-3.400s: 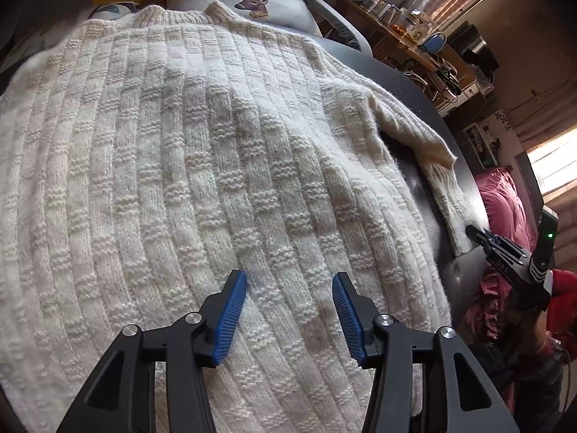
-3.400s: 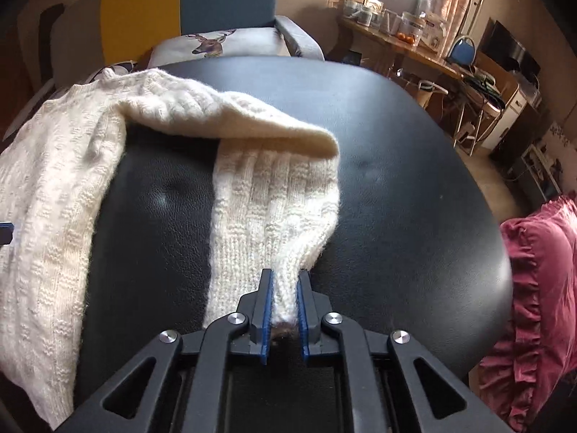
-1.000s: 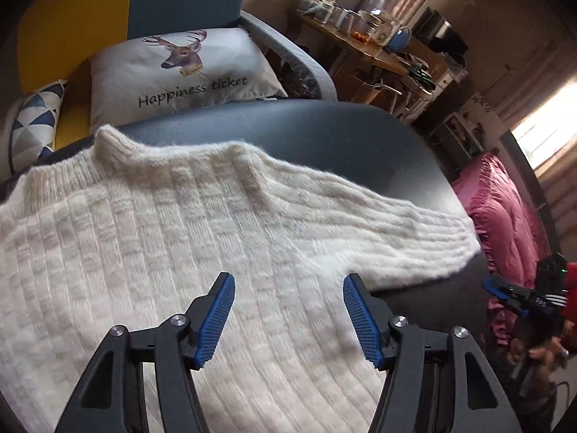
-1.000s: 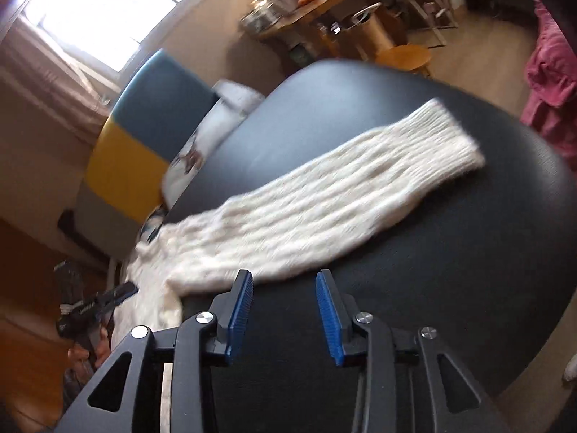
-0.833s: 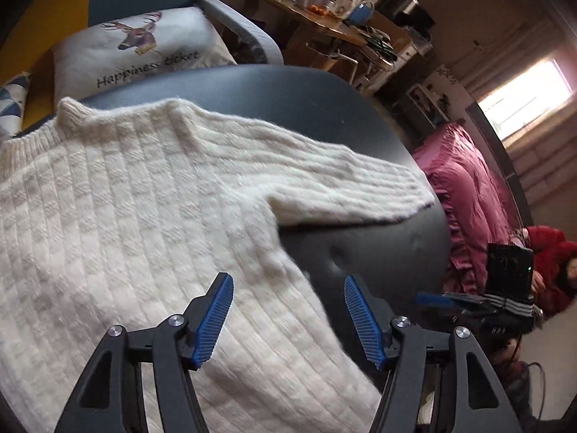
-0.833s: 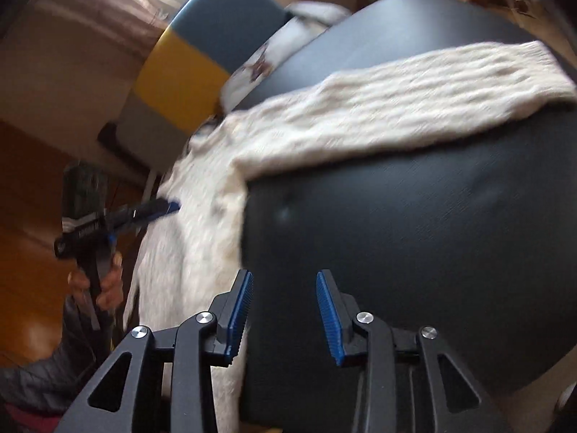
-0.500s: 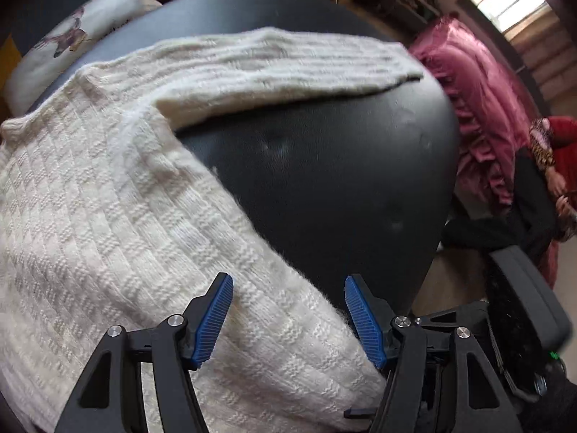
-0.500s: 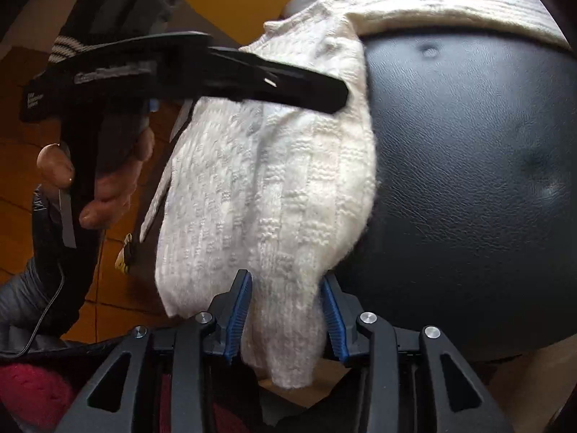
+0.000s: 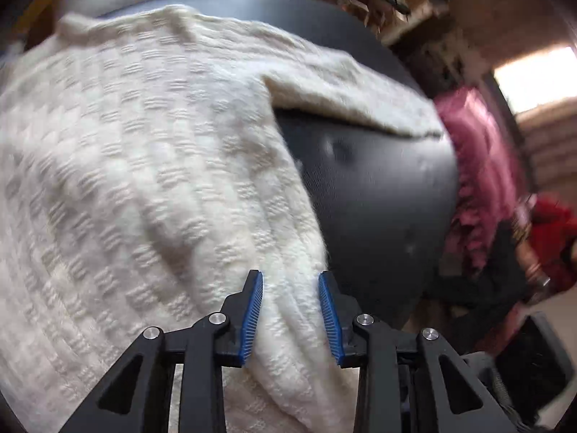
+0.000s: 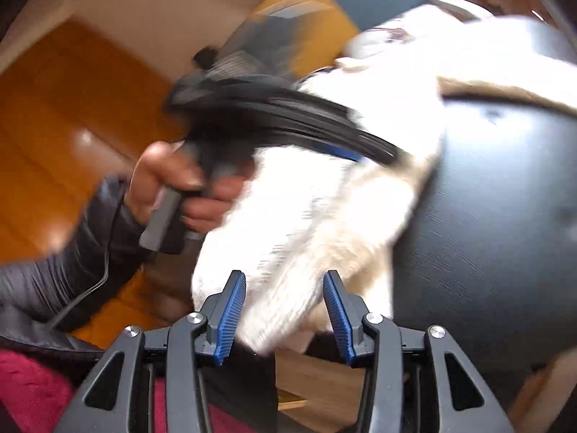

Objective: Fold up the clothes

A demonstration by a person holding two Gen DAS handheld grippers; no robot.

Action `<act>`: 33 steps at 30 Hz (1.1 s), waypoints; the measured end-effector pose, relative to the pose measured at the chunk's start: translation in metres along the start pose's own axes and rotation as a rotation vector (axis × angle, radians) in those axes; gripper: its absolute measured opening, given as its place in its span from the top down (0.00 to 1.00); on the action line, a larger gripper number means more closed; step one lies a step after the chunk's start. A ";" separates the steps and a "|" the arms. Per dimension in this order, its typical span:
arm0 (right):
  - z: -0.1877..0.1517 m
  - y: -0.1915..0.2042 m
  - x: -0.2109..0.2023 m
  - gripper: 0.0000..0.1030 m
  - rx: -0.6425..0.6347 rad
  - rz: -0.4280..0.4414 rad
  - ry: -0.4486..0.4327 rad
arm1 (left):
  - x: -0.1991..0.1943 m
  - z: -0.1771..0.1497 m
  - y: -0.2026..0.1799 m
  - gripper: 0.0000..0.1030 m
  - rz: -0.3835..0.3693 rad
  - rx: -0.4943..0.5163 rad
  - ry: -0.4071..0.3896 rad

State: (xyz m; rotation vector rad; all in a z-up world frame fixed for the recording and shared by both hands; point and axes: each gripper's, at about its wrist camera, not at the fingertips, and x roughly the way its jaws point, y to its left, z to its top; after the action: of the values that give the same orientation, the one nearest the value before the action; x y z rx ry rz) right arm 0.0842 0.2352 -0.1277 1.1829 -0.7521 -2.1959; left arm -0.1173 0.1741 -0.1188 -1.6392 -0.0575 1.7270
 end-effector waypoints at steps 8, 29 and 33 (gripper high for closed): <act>-0.003 -0.074 -0.022 0.53 0.311 -0.051 -0.096 | -0.062 -0.031 0.058 0.51 0.082 -0.113 -0.185; 0.007 0.069 0.074 0.49 -0.370 -0.216 0.045 | 0.041 -0.030 -0.064 0.75 0.326 0.404 0.237; 0.003 0.057 0.046 0.49 -0.295 -0.099 0.049 | 0.003 -0.019 -0.009 0.85 0.079 0.136 0.134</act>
State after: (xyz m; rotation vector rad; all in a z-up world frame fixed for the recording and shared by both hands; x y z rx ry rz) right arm 0.0698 0.1647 -0.1135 1.1381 -0.3397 -2.2540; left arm -0.0959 0.1738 -0.1203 -1.6707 0.1869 1.6372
